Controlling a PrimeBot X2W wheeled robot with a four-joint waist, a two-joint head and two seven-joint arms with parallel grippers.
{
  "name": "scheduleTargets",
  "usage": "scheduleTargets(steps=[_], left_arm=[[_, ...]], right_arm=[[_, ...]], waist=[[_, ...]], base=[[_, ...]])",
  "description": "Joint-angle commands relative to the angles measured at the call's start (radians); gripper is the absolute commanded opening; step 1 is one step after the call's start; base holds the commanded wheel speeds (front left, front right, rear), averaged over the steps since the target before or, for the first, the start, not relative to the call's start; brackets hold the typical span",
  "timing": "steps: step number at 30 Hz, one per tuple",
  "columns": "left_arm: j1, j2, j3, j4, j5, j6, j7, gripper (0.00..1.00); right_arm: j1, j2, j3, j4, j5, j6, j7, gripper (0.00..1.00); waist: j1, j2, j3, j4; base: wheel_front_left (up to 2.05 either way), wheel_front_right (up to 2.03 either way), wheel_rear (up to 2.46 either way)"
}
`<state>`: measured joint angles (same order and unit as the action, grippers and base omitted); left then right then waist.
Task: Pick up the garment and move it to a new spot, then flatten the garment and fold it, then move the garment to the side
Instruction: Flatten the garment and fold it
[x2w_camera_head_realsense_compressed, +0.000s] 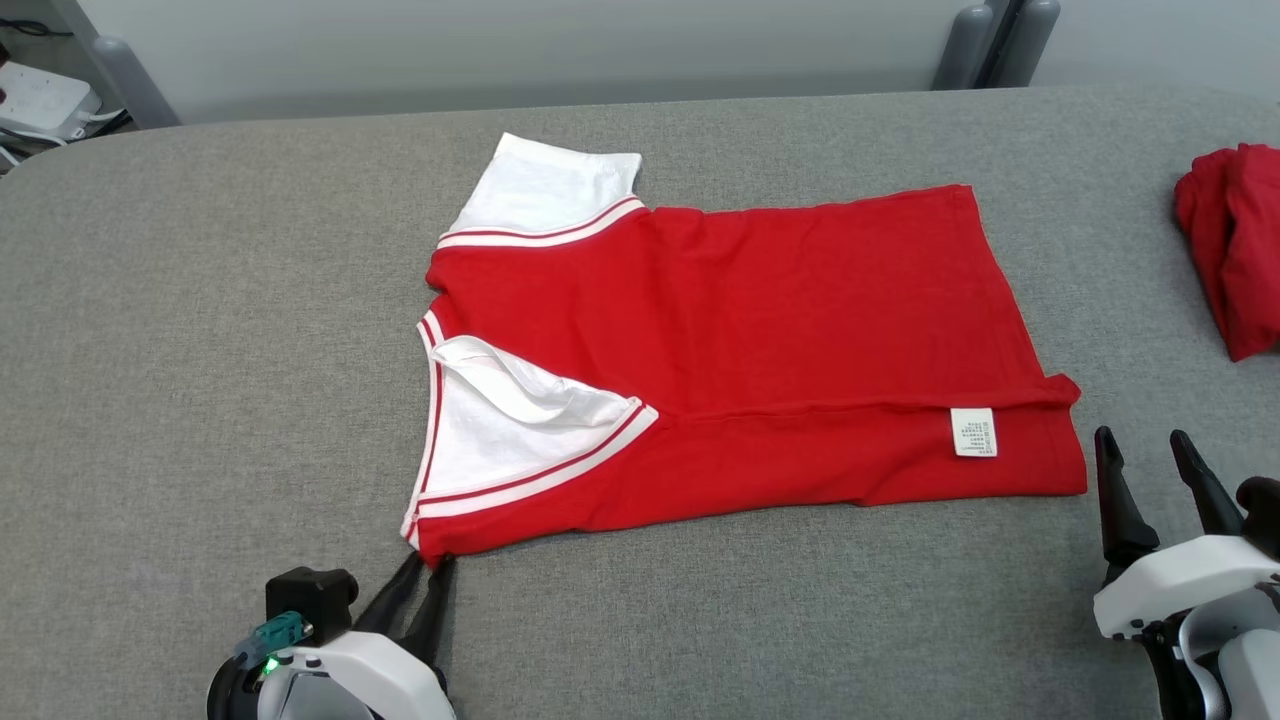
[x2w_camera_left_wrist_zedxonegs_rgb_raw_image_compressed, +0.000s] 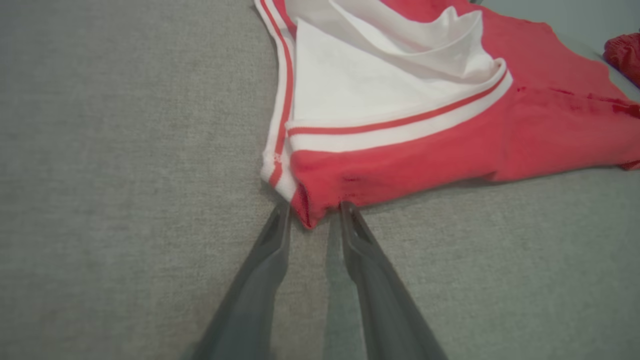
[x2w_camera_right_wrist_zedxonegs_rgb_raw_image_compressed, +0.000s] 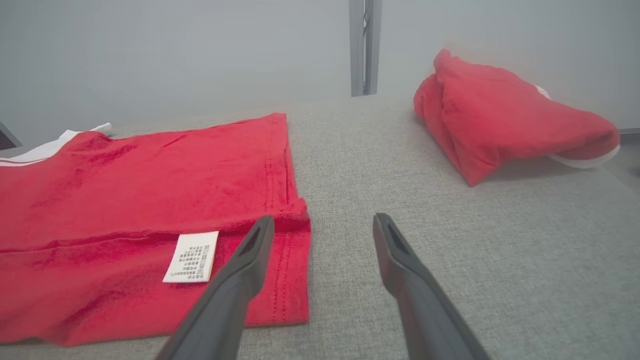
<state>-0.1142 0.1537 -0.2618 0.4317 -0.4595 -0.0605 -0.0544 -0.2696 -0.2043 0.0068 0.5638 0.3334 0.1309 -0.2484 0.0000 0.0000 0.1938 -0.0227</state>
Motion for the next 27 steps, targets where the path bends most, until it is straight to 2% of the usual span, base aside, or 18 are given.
scheduleTargets(steps=[1,8,27], left_arm=[[-0.046,0.022,0.025,-0.013,0.013,0.0,-0.012,0.0],[-0.041,0.037,0.0,-0.016,0.026,-0.013,-0.034,0.0],[-0.009,0.069,-0.012,-0.074,0.024,0.003,-0.02,0.0]], right_arm=[[0.013,-0.024,0.022,-0.017,0.006,0.0,-0.013,1.0],[0.018,-0.024,0.087,0.053,0.081,0.0,-0.013,1.0],[-0.119,-0.043,0.233,0.249,0.238,0.0,-0.013,1.0]], waist=[[0.0,0.0,-0.002,-0.001],[0.0,0.0,-0.011,0.011],[0.0,0.0,0.021,0.051]], base=[[0.0,0.0,0.0],[0.0,0.0,0.0],[0.0,0.0,0.0]])
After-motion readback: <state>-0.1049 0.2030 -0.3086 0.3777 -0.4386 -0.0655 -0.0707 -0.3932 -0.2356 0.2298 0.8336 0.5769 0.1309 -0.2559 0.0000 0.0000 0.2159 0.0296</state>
